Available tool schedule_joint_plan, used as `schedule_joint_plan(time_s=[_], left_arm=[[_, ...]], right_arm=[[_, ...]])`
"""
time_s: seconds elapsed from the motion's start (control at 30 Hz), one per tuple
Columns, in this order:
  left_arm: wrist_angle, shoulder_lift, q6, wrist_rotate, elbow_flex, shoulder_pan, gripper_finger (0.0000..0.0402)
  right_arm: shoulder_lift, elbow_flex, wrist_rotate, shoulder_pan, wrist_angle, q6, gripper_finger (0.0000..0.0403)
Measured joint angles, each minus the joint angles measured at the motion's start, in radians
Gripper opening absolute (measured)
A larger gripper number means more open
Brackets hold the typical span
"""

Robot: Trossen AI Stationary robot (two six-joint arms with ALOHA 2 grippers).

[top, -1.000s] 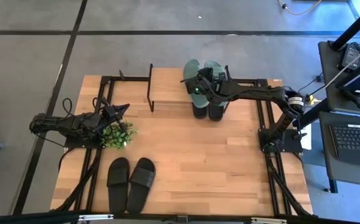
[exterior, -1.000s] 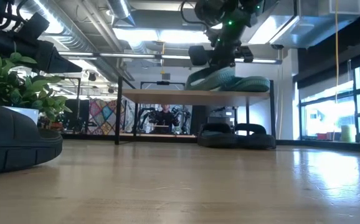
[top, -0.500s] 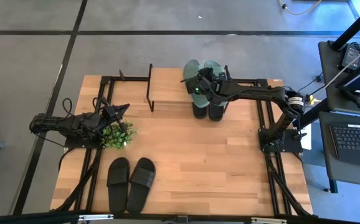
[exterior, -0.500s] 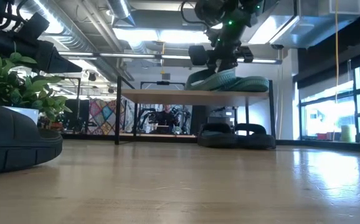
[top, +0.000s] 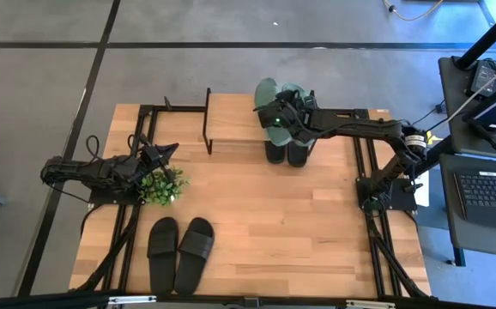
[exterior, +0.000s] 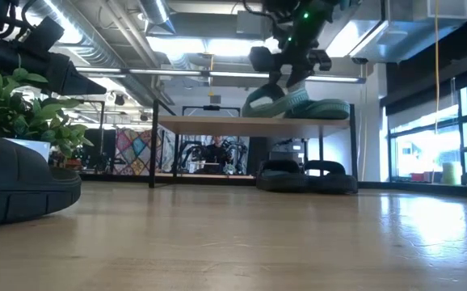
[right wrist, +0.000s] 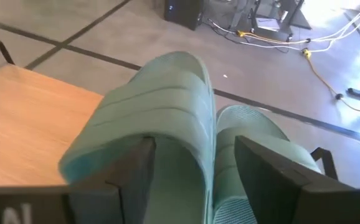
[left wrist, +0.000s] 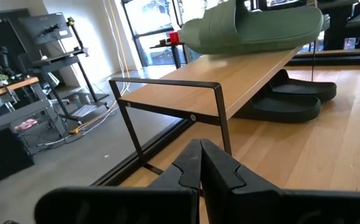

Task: Pick and place slides into the shelf
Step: Put the green slide on the shelf

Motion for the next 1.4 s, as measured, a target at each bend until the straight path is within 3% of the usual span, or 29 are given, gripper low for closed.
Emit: schedule_joint_plan(time_s=[0.17,0.43,0.53,0.83,0.93,1.23,1.4], left_arm=[[-0.001,0.000,0.000,0.000,0.000,0.000,0.0000],[-0.001,0.000,-0.001,0.000,0.000,0.000,0.0000],[-0.001,0.000,-0.002,0.000,0.000,0.000,0.0000],[-0.043,0.000,-0.028,0.000,0.002,0.000,0.0000],[-0.045,0.000,-0.028,0.000,0.002,0.000,0.0000],[-0.046,0.000,-0.028,0.000,0.002,0.000,0.0000],[-0.047,0.000,-0.021,0.000,0.002,0.000,0.0000]], right_arm=[[-0.035,0.002,-0.070,0.000,0.004,-0.013,0.0222],[-0.035,0.001,-0.075,0.000,-0.015,-0.031,0.0222],[-0.052,0.001,-0.084,0.000,-0.017,-0.157,0.0222],[-0.160,0.001,-0.496,0.044,-0.231,-0.561,0.0222],[-0.174,0.001,-0.558,0.055,-0.338,-0.691,0.0222],[-0.131,-0.007,-0.558,0.076,-0.447,-0.862,0.0222],[-0.095,-0.008,-0.483,0.097,-0.440,-0.957,0.0222]])
